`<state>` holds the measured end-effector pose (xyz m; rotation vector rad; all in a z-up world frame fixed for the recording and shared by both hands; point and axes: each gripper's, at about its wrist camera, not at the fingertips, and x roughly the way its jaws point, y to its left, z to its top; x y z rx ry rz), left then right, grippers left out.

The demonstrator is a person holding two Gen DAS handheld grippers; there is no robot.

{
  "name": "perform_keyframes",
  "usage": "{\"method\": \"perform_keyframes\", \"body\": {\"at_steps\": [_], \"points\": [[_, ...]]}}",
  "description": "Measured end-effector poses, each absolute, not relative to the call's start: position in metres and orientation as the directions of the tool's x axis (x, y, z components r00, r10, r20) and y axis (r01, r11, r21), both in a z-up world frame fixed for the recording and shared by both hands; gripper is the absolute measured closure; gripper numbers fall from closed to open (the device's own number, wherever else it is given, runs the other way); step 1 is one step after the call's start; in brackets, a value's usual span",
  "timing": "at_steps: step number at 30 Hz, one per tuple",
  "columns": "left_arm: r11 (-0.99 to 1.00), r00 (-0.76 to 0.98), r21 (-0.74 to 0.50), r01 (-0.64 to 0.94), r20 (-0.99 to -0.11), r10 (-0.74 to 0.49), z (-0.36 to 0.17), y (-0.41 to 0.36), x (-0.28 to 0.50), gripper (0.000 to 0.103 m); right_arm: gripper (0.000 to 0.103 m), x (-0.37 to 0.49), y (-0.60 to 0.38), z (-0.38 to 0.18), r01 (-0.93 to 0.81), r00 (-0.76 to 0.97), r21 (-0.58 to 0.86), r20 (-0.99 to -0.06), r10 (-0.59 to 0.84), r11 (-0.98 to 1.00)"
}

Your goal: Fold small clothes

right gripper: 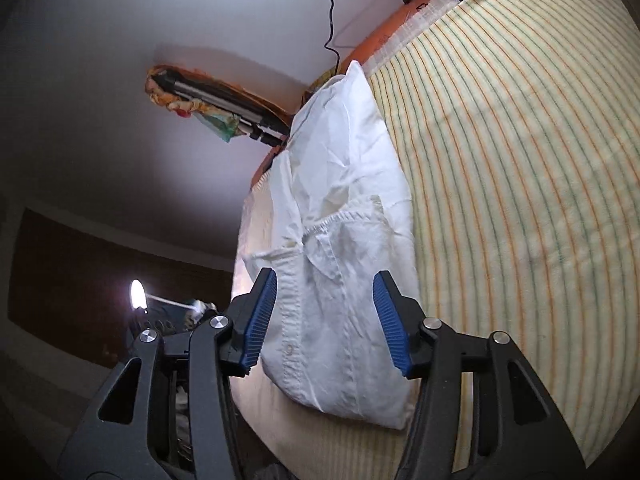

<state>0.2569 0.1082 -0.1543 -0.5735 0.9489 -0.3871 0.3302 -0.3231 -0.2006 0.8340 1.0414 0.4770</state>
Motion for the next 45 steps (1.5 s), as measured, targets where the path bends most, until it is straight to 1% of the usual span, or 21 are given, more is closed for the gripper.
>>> {"method": "perform_keyframes", "body": {"at_steps": [2,5,6,8,10,12,13,14,15,17,20,23,24,25,27,30,33,37,40,42,45], "points": [[0.789,0.5,-0.612,0.045,-0.67,-0.548,-0.17,0.104,0.252,0.057,0.049,0.32,-0.319,-0.206,0.021,0.417,0.75,-0.608,0.676,0.661],[0.787,0.475,-0.616,0.033,-0.683,-0.555,-0.185,0.097,0.248,0.066,0.055,0.309,-0.312,-0.217,0.003,0.382,0.716,-0.646,0.661,0.698],[0.787,0.472,-0.616,0.037,-0.683,-0.557,-0.186,0.094,0.247,0.072,0.057,0.307,-0.309,-0.219,-0.004,0.374,0.706,-0.655,0.656,0.708],[0.795,0.479,-0.605,0.053,-0.683,-0.552,-0.184,0.089,0.246,0.077,0.06,0.305,-0.303,-0.22,-0.026,0.368,0.683,-0.672,0.642,0.73],[0.803,0.489,-0.59,0.077,-0.68,-0.546,-0.178,0.085,0.245,0.089,0.061,0.305,-0.294,-0.216,-0.056,0.37,0.643,-0.698,0.614,0.764],[0.812,0.496,-0.576,0.095,-0.679,-0.541,-0.172,0.083,0.243,0.097,0.061,0.305,-0.286,-0.211,-0.09,0.378,0.595,-0.722,0.58,0.799],[0.81,0.497,-0.578,0.101,-0.676,-0.545,-0.169,0.083,0.242,0.099,0.065,0.306,-0.283,-0.208,-0.111,0.378,0.582,-0.725,0.576,0.806],[0.793,0.502,-0.601,0.099,-0.658,-0.561,-0.166,0.085,0.24,0.101,0.08,0.306,-0.28,-0.206,-0.128,0.371,0.591,-0.716,0.591,0.796],[0.773,0.509,-0.628,0.095,-0.637,-0.579,-0.164,0.089,0.239,0.101,0.09,0.306,-0.281,-0.205,-0.134,0.362,0.621,-0.694,0.622,0.772],[0.759,0.534,-0.646,0.078,-0.616,-0.579,-0.164,0.097,0.237,0.102,0.093,0.307,-0.288,-0.205,-0.136,0.354,0.684,-0.642,0.68,0.717],[0.799,0.509,-0.601,0.037,-0.677,-0.532,-0.186,0.1,0.244,0.102,0.095,0.313,-0.298,-0.22,-0.091,0.335,0.702,-0.646,0.686,0.706],[0.806,0.5,-0.591,0.024,-0.691,-0.522,-0.198,0.1,0.244,0.101,0.095,0.318,-0.301,-0.232,-0.064,0.316,0.7,-0.662,0.68,0.711],[0.813,0.508,-0.581,0.025,-0.694,-0.511,-0.196,0.1,0.242,0.097,0.095,0.317,-0.299,-0.23,-0.079,0.316,0.679,-0.678,0.664,0.73],[0.831,0.515,-0.556,0.025,-0.705,-0.488,-0.193,0.099,0.24,0.088,0.095,0.316,-0.297,-0.226,-0.095,0.319,0.658,-0.69,0.649,0.747],[0.856,0.536,-0.516,0.019,-0.718,-0.444,-0.185,0.098,0.236,0.082,0.088,0.314,-0.293,-0.216,-0.117,0.327,0.616,-0.717,0.616,0.779],[0.882,0.59,-0.467,0.058,-0.697,-0.408,-0.163,0.092,0.231,0.08,0.083,0.309,-0.29,-0.194,-0.15,0.402,0.532,-0.737,0.543,0.833],[0.884,0.596,-0.438,0.161,-0.671,-0.441,-0.148,0.072,0.232,0.08,0.084,0.305,-0.281,-0.175,-0.214,0.461,0.494,-0.709,0.533,0.843],[0.896,0.546,-0.36,0.261,-0.71,-0.445,-0.153,0.037,0.248,0.078,0.083,0.313,-0.256,-0.173,-0.307,0.436,0.441,-0.723,0.537,0.843],[0.914,0.529,-0.323,0.247,-0.745,-0.406,-0.167,0.03,0.266,0.078,0.083,0.326,-0.247,-0.18,-0.3,0.449,0.344,-0.772,0.45,0.89],[0.932,0.536,-0.301,0.204,-0.762,-0.363,-0.175,0.037,0.278,0.079,0.083,0.337,-0.255,-0.185,-0.23,0.472,0.271,-0.809,0.351,0.935],[0.937,0.551,-0.318,0.144,-0.76,-0.343,-0.179,0.055,0.29,0.086,0.083,0.343,-0.276,-0.186,-0.148,0.499,0.26,-0.813,0.299,0.954]]}}
